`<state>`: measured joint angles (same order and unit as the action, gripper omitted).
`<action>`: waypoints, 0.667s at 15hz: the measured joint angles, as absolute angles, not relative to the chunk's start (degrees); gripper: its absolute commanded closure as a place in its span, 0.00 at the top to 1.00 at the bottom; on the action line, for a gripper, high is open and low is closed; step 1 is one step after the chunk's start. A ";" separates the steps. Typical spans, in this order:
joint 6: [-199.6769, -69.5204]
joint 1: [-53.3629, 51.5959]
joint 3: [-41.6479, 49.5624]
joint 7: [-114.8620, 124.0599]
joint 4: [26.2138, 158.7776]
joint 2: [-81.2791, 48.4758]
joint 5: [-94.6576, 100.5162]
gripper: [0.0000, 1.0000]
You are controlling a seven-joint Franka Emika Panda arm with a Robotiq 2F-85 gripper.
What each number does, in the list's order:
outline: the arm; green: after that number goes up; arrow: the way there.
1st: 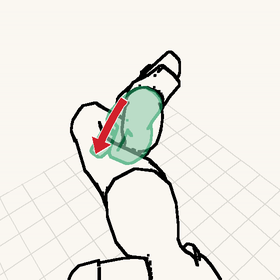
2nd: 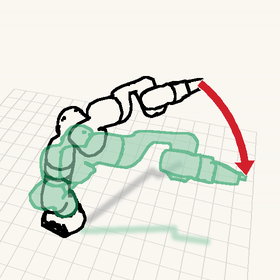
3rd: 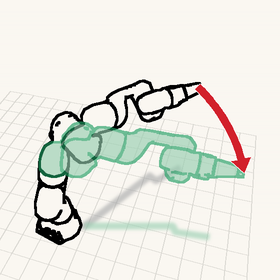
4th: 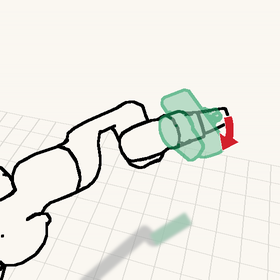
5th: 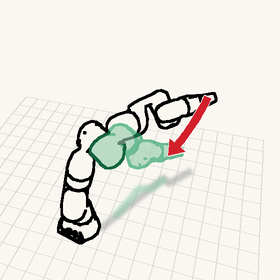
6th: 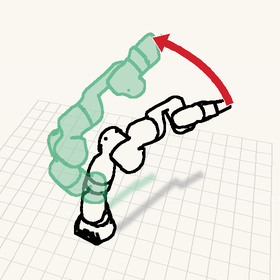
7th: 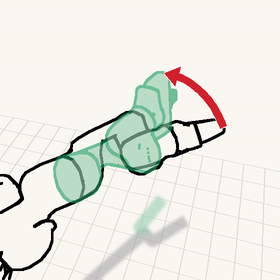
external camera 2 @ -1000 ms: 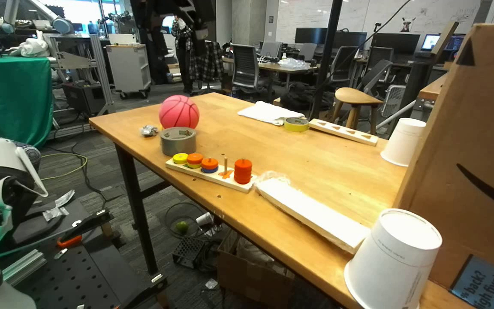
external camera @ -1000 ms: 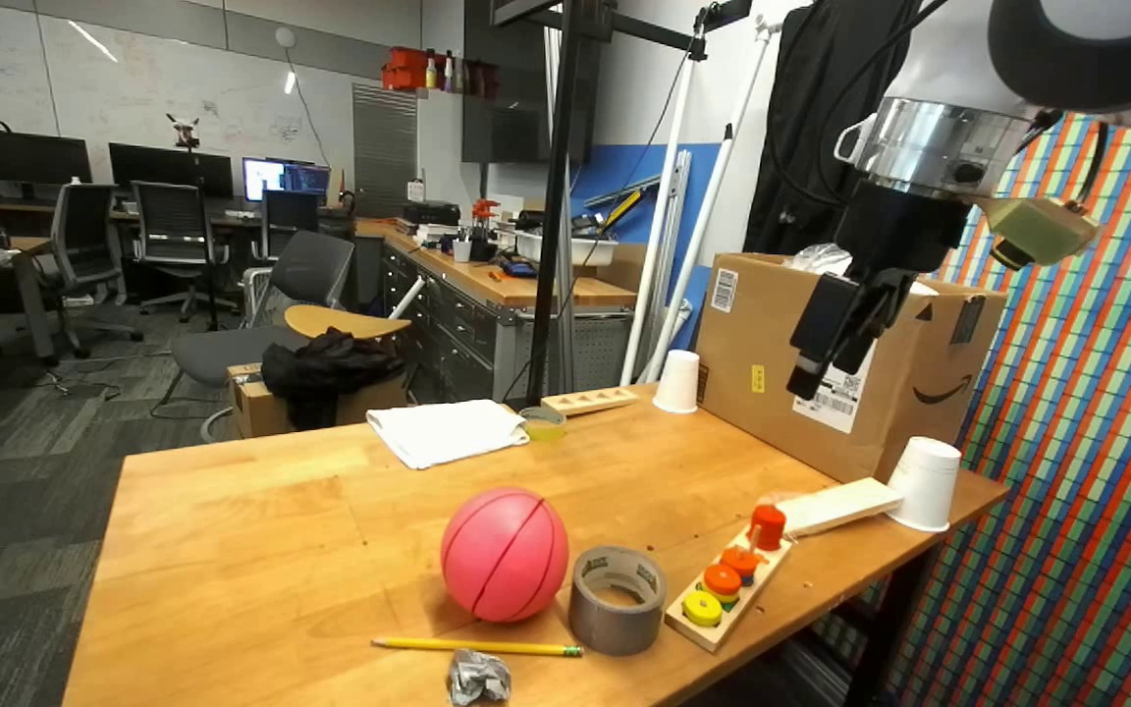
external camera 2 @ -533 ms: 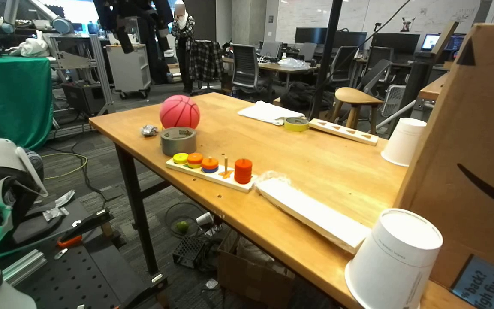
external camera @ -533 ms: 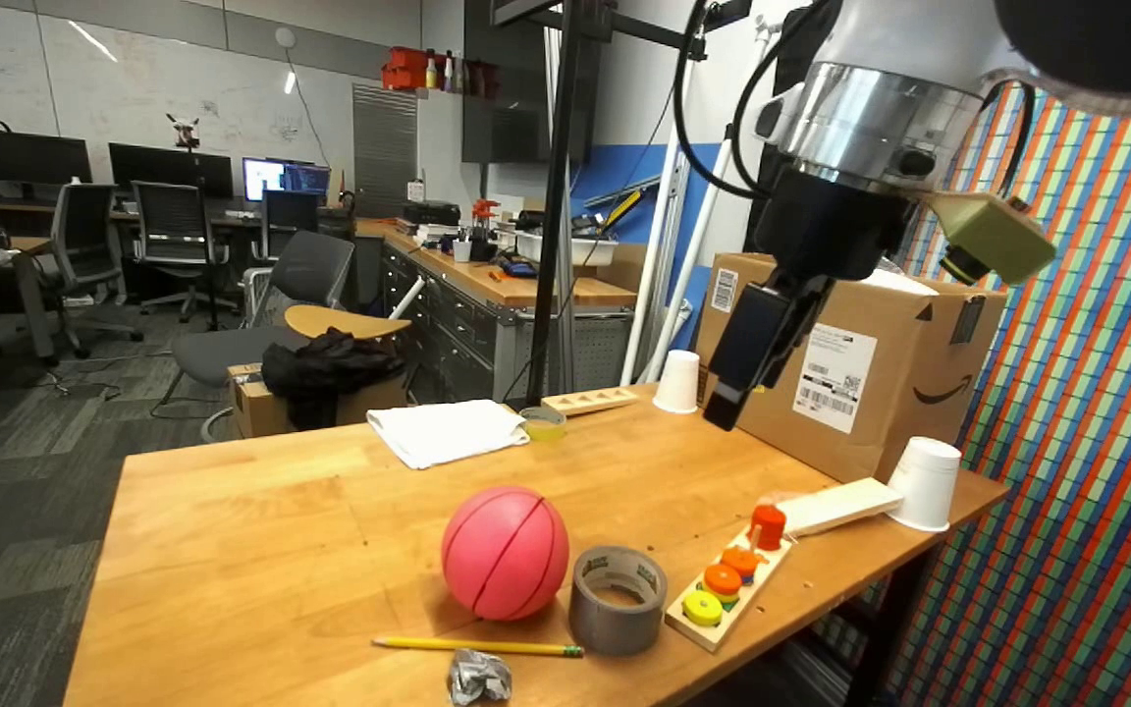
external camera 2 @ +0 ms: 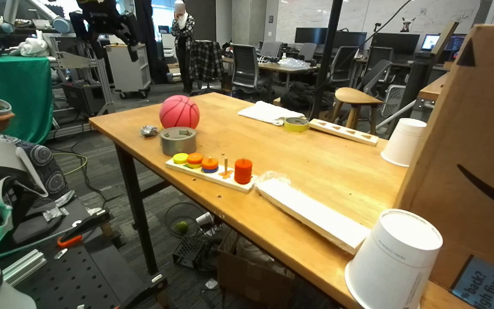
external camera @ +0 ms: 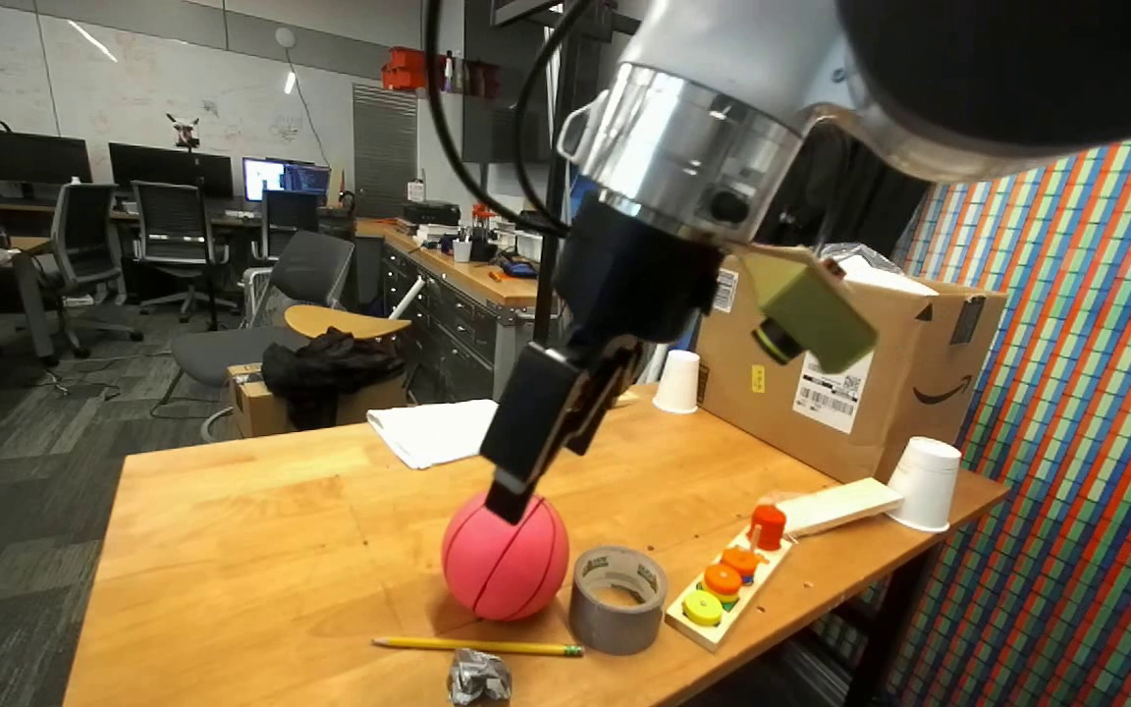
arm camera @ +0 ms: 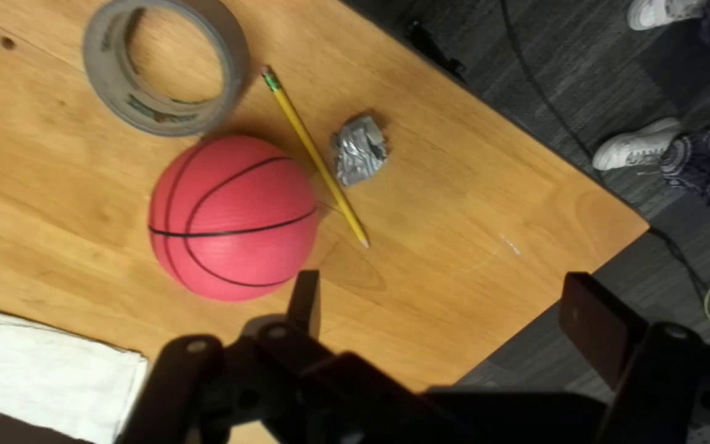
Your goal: Move the ball to the right
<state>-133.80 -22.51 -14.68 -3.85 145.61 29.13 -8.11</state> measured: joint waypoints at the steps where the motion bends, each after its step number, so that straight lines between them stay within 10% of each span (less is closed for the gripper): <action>1: -134.92 -23.18 -14.77 -4.03 144.02 26.13 -8.52 1.00; 10: -136.47 -24.09 -15.58 -9.11 131.75 2.88 -18.53 1.00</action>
<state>-136.47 -24.09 -15.58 -9.11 131.75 2.88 -18.53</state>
